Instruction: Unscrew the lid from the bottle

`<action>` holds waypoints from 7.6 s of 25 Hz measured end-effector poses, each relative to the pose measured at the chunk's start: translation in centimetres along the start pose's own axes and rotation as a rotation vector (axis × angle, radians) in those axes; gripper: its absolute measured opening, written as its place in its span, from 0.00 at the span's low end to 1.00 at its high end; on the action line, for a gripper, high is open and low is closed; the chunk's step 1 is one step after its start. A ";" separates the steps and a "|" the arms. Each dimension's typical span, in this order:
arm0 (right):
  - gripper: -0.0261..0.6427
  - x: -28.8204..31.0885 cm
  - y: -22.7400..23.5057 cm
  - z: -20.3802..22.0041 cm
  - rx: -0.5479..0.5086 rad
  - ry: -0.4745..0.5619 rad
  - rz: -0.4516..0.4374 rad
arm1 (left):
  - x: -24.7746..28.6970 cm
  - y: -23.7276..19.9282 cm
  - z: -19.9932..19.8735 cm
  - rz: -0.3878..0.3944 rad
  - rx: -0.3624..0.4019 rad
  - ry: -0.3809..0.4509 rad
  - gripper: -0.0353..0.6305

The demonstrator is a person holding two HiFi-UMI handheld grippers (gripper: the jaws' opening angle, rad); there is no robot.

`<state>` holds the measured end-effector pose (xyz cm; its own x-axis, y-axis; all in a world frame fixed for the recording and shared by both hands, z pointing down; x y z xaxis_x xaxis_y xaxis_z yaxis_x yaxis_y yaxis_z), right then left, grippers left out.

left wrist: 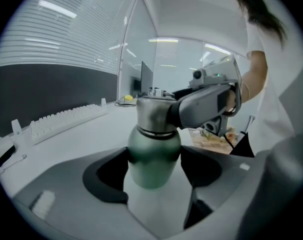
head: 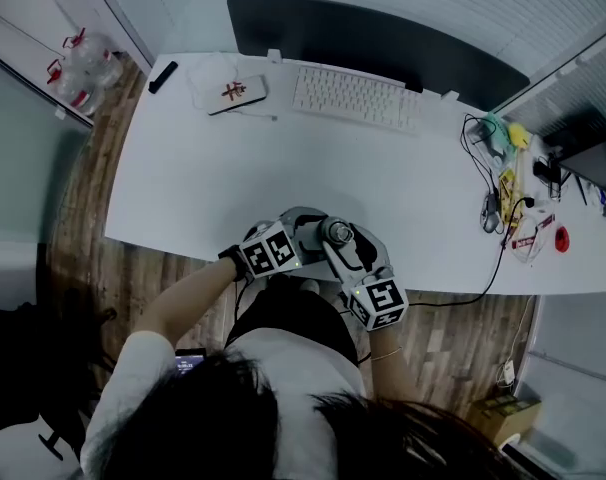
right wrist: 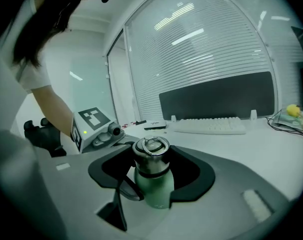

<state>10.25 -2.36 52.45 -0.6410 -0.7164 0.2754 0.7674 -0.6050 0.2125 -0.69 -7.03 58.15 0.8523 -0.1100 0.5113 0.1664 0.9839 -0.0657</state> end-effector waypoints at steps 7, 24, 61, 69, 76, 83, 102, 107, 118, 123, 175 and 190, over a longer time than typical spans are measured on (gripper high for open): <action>0.39 0.3 1.7 -0.6 -0.079 -0.076 -0.302 | -0.1 -0.7 -0.2 0.136 0.082 -0.028 0.62; 0.39 2.9 3.7 -2.6 -0.320 -0.312 -0.863 | 0.5 -2.7 -1.0 0.485 0.347 -0.121 0.62; 0.39 0.1 -0.3 0.0 0.031 -0.014 -0.155 | -1.1 1.5 1.0 -0.078 -0.032 -0.013 0.62; 0.39 1.2 1.2 -1.0 -0.102 -0.123 -0.505 | -1.4 -0.3 0.8 0.187 0.132 -0.062 0.62; 0.39 2.3 1.7 -1.8 -0.185 -0.191 -0.694 | -1.1 -1.7 0.4 0.377 0.249 -0.086 0.62; 0.39 2.3 2.0 -2.8 -0.179 -0.195 -0.726 | -1.3 -1.9 -0.2 0.401 0.260 -0.075 0.62; 0.39 -1.9 2.0 -7.6 -0.094 -0.007 -0.471 | -7.1 -2.6 -2.7 0.137 0.161 -0.001 0.62; 0.39 -3.1 1.5 -8.9 -0.126 0.029 -0.412 | -8.7 -2.4 -5.2 0.068 0.153 0.068 0.62; 0.39 -5.8 1.9 -12.8 -0.172 0.157 -0.201 | -12.3 -3.2 -9.5 -0.134 0.111 0.202 0.55; 0.39 -6.7 2.6 -14.3 -0.162 0.217 -0.104 | -13.4 -4.3 -11.1 -0.262 0.022 0.256 0.50; 0.39 -7.5 3.1 -13.1 -0.153 0.257 0.297 | -15.4 -3.3 -11.0 -0.746 -0.271 0.401 0.14; 0.39 -7.3 3.1 -12.9 -0.143 0.254 0.286 | -15.7 -3.3 -11.0 -0.758 -0.271 0.405 0.14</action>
<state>17.13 -3.46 39.04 -0.3990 -0.9150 0.0603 0.9169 -0.3983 0.0236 -9.18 -10.14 40.93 0.5670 -0.8075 0.1624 0.8225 0.5655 -0.0599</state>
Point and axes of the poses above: the fingertips, and each gripper's own axes: x forward along the fingers, y to its right, z out of its underside, the point moved 8 cm from there along -x, backward along the fingers, and after that the axes turned 4 degrees about -z, right-handed, at the moved point
